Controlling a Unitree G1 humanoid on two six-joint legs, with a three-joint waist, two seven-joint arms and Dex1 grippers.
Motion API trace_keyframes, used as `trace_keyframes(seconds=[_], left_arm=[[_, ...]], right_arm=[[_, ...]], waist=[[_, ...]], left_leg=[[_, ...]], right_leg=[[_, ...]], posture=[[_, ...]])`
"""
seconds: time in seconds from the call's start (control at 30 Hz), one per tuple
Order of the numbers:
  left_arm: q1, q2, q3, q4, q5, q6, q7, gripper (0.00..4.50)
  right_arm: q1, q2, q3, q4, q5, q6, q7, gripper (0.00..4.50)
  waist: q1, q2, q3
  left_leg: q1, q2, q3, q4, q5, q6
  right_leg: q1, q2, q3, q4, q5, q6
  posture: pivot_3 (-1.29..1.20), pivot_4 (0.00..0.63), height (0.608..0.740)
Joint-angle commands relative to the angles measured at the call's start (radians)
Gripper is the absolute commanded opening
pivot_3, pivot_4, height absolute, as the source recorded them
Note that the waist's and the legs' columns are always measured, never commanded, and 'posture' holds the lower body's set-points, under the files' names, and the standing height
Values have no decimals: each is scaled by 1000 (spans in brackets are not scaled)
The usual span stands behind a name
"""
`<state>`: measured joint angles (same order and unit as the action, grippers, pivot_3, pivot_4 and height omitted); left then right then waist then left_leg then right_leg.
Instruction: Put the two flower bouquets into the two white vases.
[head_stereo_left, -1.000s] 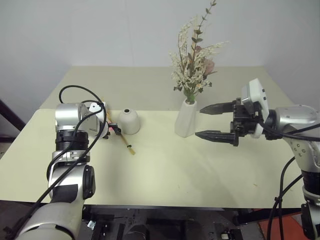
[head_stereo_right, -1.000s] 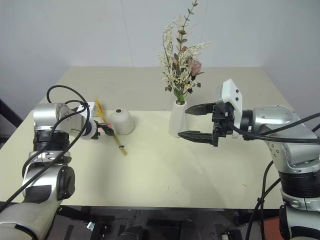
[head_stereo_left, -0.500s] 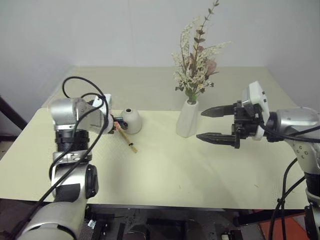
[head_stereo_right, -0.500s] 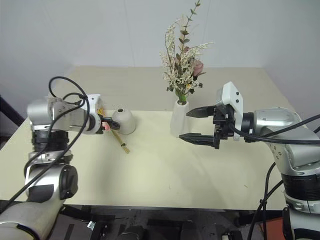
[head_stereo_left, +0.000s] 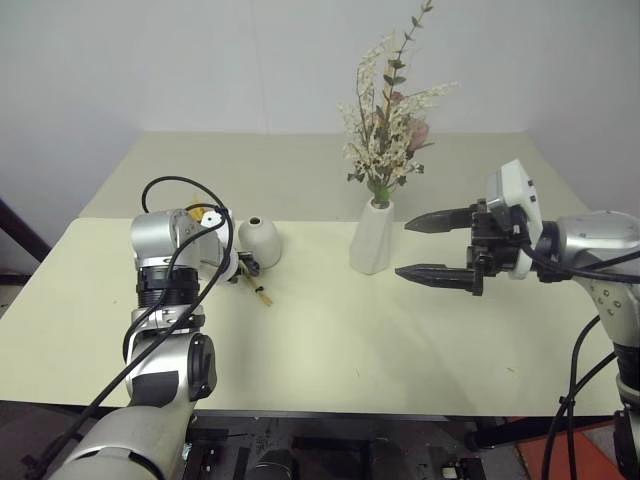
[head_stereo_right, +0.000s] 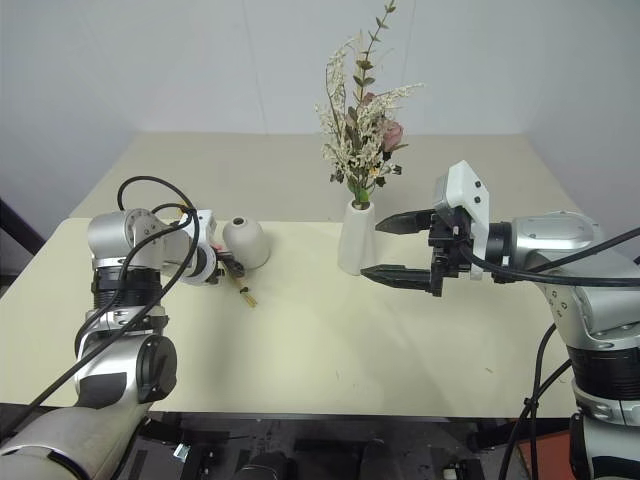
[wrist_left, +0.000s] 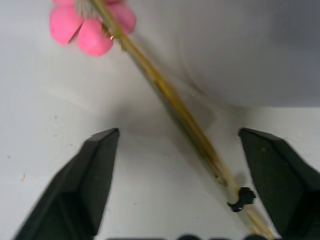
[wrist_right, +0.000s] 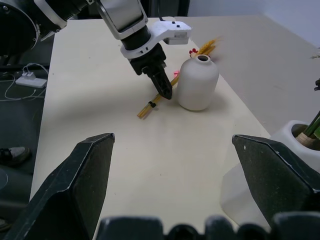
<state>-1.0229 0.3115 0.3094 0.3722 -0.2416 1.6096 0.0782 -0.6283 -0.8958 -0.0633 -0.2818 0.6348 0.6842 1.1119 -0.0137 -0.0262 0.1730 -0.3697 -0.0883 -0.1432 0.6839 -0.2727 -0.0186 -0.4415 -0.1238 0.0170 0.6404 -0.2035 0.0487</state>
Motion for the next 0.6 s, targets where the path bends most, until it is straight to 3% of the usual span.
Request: trace_keyframes(seconds=[0.03,0.33,0.53,0.6], left_arm=[[33,41,11,-29,43,5,6,2828],[117,135,40,-83,60,5,-10,14],[139,148,116,-233,34,-15,-60,14],[161,140,135,-320,2,-101,-104,14]], right_arm=[[0,-13,-42,-24,20,-1,-3,4500],[9,-11,-39,-19,16,-10,-8,4500],[4,3,-23,0,8,-18,-5,4500],[4,8,-21,5,6,-20,-7,4500]], waist=[[-1,0,0],[-5,0,0],[-2,0,0],[1,-1,0]], left_leg=[[0,0,0,0,0,0],[1,0,0,0,0,0],[1,0,0,0,0,0],[0,0,0,0,0,0]], right_leg=[[0,0,0,0,0,0],[0,0,0,1,0,0],[0,0,0,0,0,0],[0,0,0,0,0,0]], posture=[[0,150,740],[0,150,740],[0,150,740],[0,150,740]])
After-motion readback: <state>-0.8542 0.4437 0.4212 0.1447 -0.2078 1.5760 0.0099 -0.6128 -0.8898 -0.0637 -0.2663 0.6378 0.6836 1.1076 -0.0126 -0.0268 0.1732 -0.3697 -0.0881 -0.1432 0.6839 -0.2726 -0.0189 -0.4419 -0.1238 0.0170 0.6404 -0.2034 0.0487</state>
